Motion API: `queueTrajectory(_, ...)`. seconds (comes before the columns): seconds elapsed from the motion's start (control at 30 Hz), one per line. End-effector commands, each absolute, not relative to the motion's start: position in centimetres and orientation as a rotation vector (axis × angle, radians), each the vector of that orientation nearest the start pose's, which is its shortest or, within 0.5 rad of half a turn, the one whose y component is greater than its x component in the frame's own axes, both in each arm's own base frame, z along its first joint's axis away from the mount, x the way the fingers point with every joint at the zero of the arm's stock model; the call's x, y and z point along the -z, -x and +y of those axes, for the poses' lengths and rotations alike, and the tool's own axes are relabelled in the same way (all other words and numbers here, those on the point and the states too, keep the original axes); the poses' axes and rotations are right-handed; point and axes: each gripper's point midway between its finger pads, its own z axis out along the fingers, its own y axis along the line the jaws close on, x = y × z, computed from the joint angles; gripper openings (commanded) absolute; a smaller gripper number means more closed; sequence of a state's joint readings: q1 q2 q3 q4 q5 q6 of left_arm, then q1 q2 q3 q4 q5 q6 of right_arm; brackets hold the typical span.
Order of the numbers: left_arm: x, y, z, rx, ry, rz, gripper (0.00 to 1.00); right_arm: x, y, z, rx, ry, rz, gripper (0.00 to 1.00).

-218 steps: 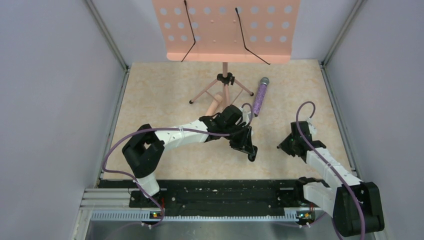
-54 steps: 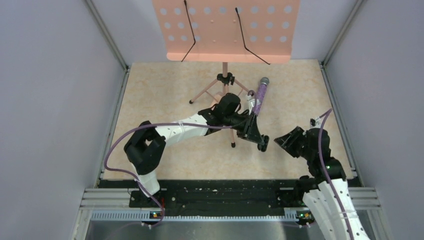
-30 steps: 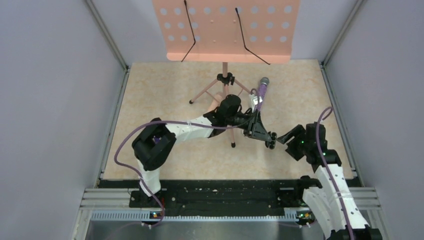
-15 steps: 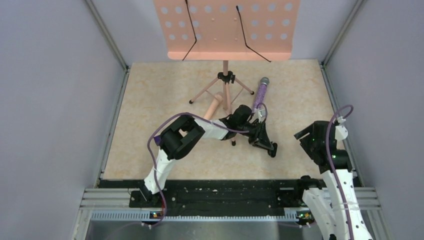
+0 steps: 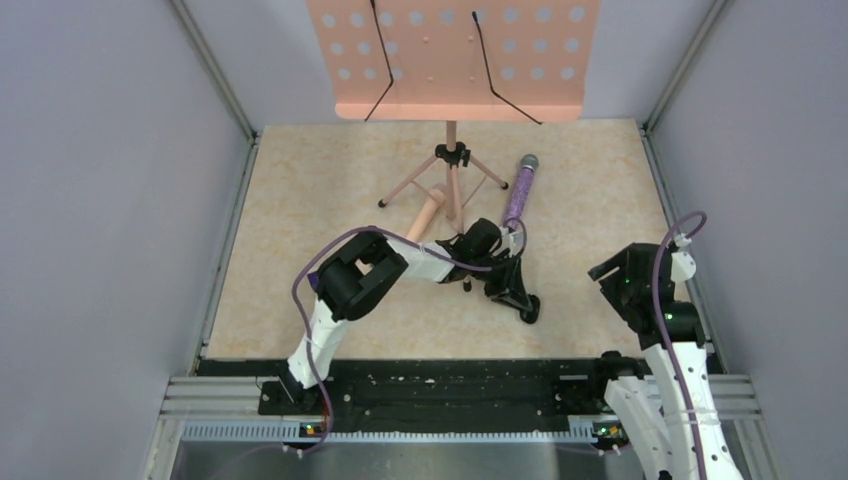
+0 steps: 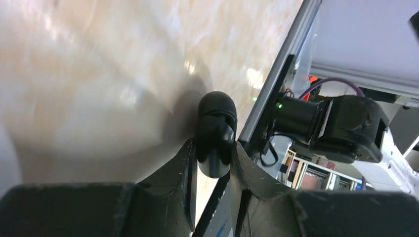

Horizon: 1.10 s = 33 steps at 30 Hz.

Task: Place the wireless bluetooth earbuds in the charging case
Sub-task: Place the charging case with the earbuds at the center of the board.

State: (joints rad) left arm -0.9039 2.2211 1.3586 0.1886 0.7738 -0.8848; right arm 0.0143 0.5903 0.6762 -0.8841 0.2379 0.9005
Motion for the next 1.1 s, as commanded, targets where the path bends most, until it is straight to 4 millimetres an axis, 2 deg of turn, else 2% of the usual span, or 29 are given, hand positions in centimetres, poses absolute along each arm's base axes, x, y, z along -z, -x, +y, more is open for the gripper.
queueTrajectory(0.0, -8.4, -19.0, -47.7, 1.574, -0.661, 2.493, 0.00, -15.5, -20.3, -0.7, -0.193, -1.083, 2.037, 0.66)
queueTrajectory(0.07, -9.3, -18.5, -47.2, 1.507, -0.700, 2.439, 0.00, -15.4, -20.3, -0.6, -0.201, -1.078, 2.040, 0.66)
queueTrajectory(0.13, -9.3, -18.1, -46.6, 1.447, -0.708, 2.455, 0.00, -15.3, -20.4, -0.5, -0.210, -1.076, 2.042, 0.66)
queueTrajectory(0.23, -9.3, -17.8, -46.1, 1.444, -0.674, 2.480, 0.00, -15.2, -20.5, -0.3, -0.221, -1.072, 2.046, 0.66)
queueTrajectory(0.4, -7.9, -17.3, -45.9, 1.437, -0.641, 2.526, 0.00, -14.9, -20.4, 0.0, -0.234, -1.064, 2.059, 0.66)
queueTrajectory(0.53, -7.8, -17.7, -47.4, 1.507, -0.630, 2.506, 0.00, -14.7, -20.5, 0.2, -0.246, -1.063, 2.062, 0.66)
queueTrajectory(0.67, -6.6, -18.2, -48.3, 1.503, -0.586, 2.558, 0.00, -15.0, -20.5, 0.2, -0.248, -1.056, 2.055, 0.66)
queueTrajectory(0.8, -5.3, -18.7, -47.8, 1.406, -0.525, 2.625, 0.00, -15.1, -20.4, 0.1, -0.242, -1.055, 2.058, 0.66)
queueTrajectory(0.93, -4.8, -18.7, -47.1, 1.336, -0.544, 2.660, 0.00, -15.1, -20.3, 0.2, -0.249, -1.055, 2.059, 0.65)
queueTrajectory(1.07, -5.1, -18.3, -46.6, 1.313, -0.569, 2.676, 0.15, -15.0, -20.4, 0.3, -0.254, -1.058, 2.063, 0.66)
